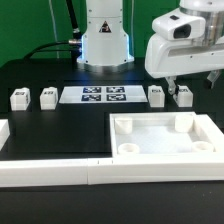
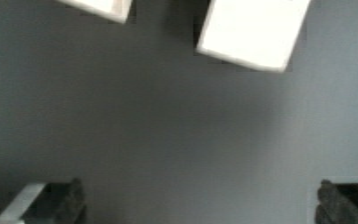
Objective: Assemble square table
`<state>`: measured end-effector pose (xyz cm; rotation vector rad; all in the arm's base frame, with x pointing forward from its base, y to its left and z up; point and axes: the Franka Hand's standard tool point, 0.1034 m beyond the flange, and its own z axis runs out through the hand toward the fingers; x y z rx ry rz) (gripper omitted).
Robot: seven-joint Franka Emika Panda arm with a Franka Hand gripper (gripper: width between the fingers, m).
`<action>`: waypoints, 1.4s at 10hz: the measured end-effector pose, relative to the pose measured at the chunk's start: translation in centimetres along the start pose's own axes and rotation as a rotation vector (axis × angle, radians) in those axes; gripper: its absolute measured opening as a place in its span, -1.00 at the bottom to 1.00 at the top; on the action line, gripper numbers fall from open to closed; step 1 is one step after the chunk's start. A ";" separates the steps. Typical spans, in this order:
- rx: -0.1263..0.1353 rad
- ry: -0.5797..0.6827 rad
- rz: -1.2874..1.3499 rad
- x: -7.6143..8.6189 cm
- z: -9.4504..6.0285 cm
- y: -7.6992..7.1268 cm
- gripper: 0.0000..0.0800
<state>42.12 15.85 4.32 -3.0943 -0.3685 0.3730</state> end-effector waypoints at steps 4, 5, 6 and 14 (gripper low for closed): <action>0.021 -0.342 0.036 -1.0 0.8 -0.6 0.62; 0.021 -0.413 0.034 -1.2 0.9 -0.6 0.62; 0.022 -0.477 0.033 -1.3 1.1 -0.6 0.62; 0.008 -0.717 0.074 -2.0 2.8 -1.5 0.62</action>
Offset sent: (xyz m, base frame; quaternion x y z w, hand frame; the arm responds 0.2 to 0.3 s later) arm 0.0000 0.0000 0.0000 0.0000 -0.1938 0.0000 0.9810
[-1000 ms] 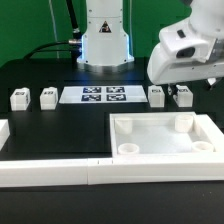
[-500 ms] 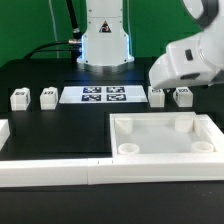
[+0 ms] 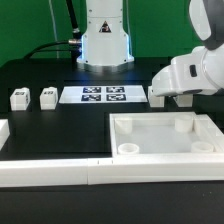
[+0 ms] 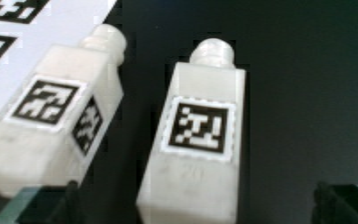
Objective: Assemble square table
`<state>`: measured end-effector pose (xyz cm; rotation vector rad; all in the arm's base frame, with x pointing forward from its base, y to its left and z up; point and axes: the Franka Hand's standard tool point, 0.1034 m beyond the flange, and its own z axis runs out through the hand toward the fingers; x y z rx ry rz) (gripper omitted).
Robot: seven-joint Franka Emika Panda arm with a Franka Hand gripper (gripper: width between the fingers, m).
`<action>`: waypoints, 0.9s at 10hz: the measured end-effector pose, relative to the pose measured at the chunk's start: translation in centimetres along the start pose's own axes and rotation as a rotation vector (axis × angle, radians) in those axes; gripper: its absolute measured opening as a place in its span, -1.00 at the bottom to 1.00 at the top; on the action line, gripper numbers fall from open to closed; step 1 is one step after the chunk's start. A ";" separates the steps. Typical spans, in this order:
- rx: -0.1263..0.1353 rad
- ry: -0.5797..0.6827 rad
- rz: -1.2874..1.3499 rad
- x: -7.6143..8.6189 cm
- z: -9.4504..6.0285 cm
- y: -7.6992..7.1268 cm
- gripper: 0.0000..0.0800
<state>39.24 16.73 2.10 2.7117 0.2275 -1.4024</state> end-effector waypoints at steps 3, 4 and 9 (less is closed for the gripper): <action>-0.012 -0.004 -0.011 0.0 1.6 -0.4 0.62; -0.012 -0.004 -0.011 0.0 1.7 -0.4 0.41; -0.012 -0.004 -0.011 0.0 1.7 -0.5 -0.28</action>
Offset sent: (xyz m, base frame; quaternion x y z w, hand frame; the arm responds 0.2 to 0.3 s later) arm 0.0000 0.0000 0.0000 0.0000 0.0000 0.0000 1.0000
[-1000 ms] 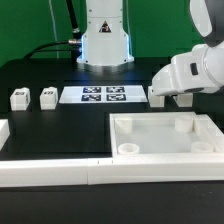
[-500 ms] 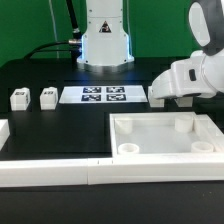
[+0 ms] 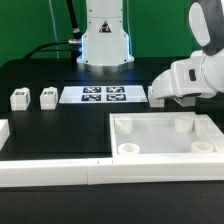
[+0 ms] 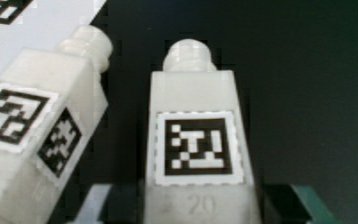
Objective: Assemble square table
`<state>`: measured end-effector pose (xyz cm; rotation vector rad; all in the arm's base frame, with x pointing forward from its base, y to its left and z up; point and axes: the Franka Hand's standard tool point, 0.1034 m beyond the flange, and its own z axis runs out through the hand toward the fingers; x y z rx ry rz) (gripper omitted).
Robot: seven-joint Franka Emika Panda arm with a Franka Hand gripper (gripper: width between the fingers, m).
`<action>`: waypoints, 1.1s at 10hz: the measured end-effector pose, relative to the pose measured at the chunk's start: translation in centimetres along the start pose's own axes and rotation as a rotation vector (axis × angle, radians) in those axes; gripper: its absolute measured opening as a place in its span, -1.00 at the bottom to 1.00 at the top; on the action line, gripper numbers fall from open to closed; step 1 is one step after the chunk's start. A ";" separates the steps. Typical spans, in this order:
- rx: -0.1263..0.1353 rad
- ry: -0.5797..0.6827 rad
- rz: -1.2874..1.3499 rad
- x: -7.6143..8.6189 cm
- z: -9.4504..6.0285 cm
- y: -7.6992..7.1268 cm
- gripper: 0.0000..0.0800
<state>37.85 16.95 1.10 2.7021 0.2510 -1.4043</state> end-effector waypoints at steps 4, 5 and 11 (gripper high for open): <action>0.000 -0.013 -0.012 -0.6 -0.8 0.3 -0.28; 0.007 0.015 -0.020 -1.5 -4.0 1.0 -0.27; 0.016 0.354 -0.021 -5.5 -10.4 3.8 -0.27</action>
Offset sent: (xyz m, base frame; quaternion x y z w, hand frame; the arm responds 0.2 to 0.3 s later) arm 0.0000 0.0000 0.0000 0.0000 0.0000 0.0000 1.0000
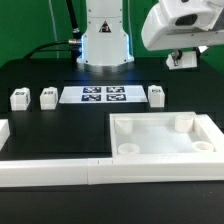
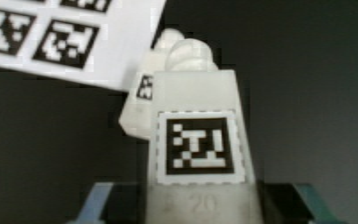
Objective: Assemble square table
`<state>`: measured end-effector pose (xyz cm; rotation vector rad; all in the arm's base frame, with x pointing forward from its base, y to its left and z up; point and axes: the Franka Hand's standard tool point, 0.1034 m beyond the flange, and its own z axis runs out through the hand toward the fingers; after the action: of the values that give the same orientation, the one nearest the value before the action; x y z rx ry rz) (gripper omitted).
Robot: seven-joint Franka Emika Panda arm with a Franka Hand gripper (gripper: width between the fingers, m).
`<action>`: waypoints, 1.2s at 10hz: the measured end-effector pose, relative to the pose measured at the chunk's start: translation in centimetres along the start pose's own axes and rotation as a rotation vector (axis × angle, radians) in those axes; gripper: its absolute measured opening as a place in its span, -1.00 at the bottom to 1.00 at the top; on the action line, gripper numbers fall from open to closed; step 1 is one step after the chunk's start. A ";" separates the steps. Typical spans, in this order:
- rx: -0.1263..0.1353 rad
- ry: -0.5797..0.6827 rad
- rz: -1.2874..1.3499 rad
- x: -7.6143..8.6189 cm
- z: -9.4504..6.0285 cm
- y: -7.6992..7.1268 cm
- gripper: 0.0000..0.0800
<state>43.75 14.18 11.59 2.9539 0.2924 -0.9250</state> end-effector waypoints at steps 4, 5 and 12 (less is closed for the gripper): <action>0.057 0.389 0.005 5.5 -6.9 2.2 -0.27; 0.054 0.463 0.004 6.2 -8.7 3.1 -0.27; 0.050 1.022 -0.001 7.5 -10.6 3.2 -0.27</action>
Offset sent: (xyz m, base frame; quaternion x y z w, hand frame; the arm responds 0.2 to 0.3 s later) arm 0.0873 0.0021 0.0410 0.0775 0.2238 0.0403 0.9707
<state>56.40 13.27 15.98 3.1717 0.2710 0.6601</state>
